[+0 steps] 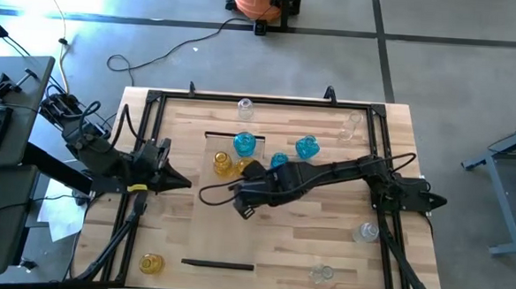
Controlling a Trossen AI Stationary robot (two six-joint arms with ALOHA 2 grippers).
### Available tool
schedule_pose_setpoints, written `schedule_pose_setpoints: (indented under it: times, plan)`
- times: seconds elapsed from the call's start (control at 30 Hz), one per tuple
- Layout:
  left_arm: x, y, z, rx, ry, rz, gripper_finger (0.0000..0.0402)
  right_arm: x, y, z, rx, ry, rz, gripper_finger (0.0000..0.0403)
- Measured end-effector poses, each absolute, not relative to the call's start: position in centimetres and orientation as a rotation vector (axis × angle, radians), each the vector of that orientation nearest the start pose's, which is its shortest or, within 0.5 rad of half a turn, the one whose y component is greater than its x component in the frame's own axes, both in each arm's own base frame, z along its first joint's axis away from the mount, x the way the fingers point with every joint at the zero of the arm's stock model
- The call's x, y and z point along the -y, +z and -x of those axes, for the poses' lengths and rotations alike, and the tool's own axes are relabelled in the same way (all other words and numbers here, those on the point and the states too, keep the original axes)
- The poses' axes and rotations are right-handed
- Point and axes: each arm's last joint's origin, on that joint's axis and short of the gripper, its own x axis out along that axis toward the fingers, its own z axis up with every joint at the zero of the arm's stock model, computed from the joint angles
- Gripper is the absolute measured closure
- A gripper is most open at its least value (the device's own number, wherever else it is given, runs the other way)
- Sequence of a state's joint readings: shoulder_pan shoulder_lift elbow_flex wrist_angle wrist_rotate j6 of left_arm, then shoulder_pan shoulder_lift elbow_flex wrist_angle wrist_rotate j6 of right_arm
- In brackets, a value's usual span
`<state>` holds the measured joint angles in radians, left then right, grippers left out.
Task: Sort vases onto shelf
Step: Put the top middle transparent vase on the shelf
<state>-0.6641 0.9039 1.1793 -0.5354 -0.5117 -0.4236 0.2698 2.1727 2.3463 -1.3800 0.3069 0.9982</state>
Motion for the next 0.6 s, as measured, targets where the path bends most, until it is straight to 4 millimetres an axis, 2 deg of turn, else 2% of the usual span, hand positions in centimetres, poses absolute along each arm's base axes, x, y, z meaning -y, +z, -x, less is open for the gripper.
schedule_pose_setpoints:
  times: [0.6]
  plan:
    - [9.08,40.91,-13.9,-0.267,-0.098,0.28,0.0401,-10.65,33.44,-42.29,-0.982,-0.589,-0.538,0.0403]
